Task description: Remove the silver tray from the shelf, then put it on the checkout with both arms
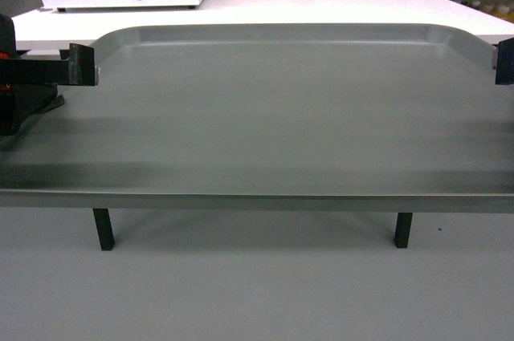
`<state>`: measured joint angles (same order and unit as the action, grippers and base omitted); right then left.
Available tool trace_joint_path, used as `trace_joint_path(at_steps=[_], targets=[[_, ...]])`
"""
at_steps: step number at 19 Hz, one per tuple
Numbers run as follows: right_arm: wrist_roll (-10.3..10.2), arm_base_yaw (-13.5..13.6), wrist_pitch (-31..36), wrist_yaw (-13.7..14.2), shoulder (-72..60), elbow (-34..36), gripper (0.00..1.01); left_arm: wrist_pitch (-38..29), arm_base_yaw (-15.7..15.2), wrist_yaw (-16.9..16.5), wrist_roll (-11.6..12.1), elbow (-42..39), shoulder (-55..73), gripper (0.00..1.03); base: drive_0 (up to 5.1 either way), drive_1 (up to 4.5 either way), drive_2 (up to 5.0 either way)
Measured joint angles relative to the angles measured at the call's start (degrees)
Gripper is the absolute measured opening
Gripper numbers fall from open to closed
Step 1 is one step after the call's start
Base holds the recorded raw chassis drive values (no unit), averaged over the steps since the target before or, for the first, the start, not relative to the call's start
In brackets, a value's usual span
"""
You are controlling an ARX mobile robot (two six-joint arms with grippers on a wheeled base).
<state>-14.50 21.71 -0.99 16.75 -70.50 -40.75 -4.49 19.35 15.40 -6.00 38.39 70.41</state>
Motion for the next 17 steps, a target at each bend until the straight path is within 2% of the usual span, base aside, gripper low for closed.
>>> trace_joint_path(at_steps=[17], targets=[[0.0, -0.02, -0.07, -0.02, -0.17, 0.0, 0.03, 0.09, 0.07, 0.02, 0.0, 0.0, 0.11, 0.03, -0.1, 4.28, -4.4]])
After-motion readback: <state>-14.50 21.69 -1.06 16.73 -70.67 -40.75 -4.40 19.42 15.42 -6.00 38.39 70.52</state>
